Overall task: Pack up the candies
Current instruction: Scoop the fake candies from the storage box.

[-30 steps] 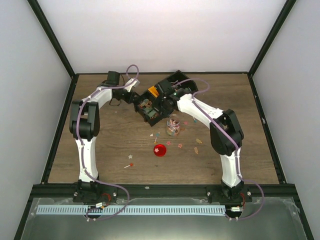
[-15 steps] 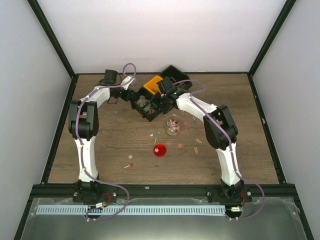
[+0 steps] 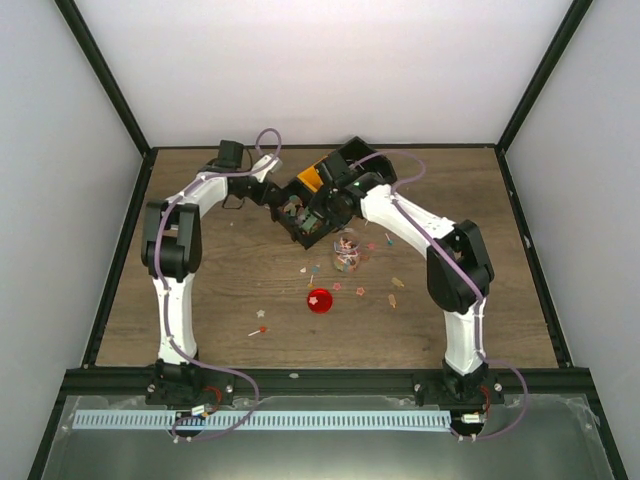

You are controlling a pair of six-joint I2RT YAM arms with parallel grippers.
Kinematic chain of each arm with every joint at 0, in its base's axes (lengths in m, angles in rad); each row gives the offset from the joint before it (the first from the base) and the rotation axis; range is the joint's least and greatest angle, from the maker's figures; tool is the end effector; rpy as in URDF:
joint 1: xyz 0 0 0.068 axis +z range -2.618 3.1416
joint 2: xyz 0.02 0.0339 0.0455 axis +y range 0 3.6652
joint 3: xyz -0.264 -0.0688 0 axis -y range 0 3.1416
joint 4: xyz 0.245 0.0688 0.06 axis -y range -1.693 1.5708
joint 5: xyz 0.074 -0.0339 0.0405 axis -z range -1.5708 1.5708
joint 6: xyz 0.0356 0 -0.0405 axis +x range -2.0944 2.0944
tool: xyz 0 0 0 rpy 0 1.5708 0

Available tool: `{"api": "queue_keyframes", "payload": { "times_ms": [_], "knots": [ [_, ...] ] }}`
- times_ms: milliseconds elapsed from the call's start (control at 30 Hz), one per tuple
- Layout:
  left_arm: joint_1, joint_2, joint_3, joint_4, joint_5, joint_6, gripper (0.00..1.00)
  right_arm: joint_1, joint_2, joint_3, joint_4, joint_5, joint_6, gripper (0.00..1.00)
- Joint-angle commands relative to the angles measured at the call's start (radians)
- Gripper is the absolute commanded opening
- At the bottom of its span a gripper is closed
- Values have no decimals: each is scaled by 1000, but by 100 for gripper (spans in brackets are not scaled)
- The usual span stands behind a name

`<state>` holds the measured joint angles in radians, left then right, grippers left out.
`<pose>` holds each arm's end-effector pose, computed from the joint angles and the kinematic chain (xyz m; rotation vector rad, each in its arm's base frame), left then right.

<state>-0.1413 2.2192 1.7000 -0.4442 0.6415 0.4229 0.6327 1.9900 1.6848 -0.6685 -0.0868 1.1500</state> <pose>0.4726 -0.0887 0.1703 0.8992 2.2136 -0.6772 0.3536 0.2631 0.2477 0.6653 2.6579 0.7306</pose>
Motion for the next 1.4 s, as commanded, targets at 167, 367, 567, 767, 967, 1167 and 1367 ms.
{"api": "queue_keyframes", "payload": {
  "times_ms": [167, 367, 567, 767, 967, 1167, 1367],
  "knots": [
    [-11, 39, 9, -69, 36, 33, 4, 9, 100, 23, -120, 56, -27, 1],
    [-16, 71, 45, -149, 101, 91, 4, 6, 263, 100, -21, -55, -29, 1],
    [-29, 79, 61, -187, 118, 120, 4, -4, 357, 170, 151, -200, -35, 1],
    [-30, 78, 67, -197, 98, 119, 4, -19, 224, -192, 638, -297, 1, 1],
    [-30, 78, 66, -187, 78, 104, 4, -45, 163, -351, 863, -373, -2, 1],
    [-27, 83, 64, -181, 56, 93, 4, -49, 115, -416, 952, -381, -4, 1],
    [-24, 78, 62, -168, 47, 78, 4, -54, 97, -438, 969, -397, -9, 1]
  ]
}}
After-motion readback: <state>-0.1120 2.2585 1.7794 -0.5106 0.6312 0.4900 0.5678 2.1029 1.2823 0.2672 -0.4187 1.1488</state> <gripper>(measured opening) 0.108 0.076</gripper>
